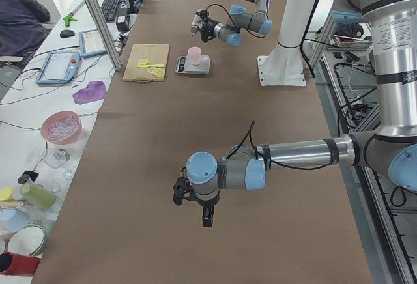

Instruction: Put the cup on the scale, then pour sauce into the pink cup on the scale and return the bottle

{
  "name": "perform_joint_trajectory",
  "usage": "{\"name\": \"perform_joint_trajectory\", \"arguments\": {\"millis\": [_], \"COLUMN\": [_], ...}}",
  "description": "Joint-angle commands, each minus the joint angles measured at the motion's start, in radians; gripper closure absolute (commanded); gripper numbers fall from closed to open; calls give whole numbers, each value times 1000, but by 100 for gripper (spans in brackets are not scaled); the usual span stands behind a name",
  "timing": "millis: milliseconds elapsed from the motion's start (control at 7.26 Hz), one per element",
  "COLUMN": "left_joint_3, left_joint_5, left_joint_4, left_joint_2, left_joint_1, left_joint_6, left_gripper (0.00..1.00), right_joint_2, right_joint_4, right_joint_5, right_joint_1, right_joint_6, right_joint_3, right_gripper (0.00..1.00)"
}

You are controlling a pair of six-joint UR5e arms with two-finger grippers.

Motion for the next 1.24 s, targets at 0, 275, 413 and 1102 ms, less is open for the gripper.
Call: {"name": "perform_joint_trajectory", "arguments": {"millis": [0, 275, 413, 1102], "left_joint_3": [-2, -3, 0, -3], "left_joint_5": [0, -2, -20, -21], "left_joint_4": [0, 0, -2, -11], "left_joint_2": [-2, -2, -2, 0], "left_joint_1": [0, 0, 0, 0], "left_joint_6": [0, 0, 0, 0], "left_gripper": [2, 2, 2, 2], "right_joint_2": [-11, -18, -19, -65], "right_joint_4": [65, 114, 198, 409], "right_joint_5": [1, 4, 7, 122], "right_joint_1": [2, 2, 2, 35], "right_joint_6": [0, -1, -15, -151], "right_joint_3": [-1, 0, 0, 191], "right_gripper": [100, 100, 100, 100]}}
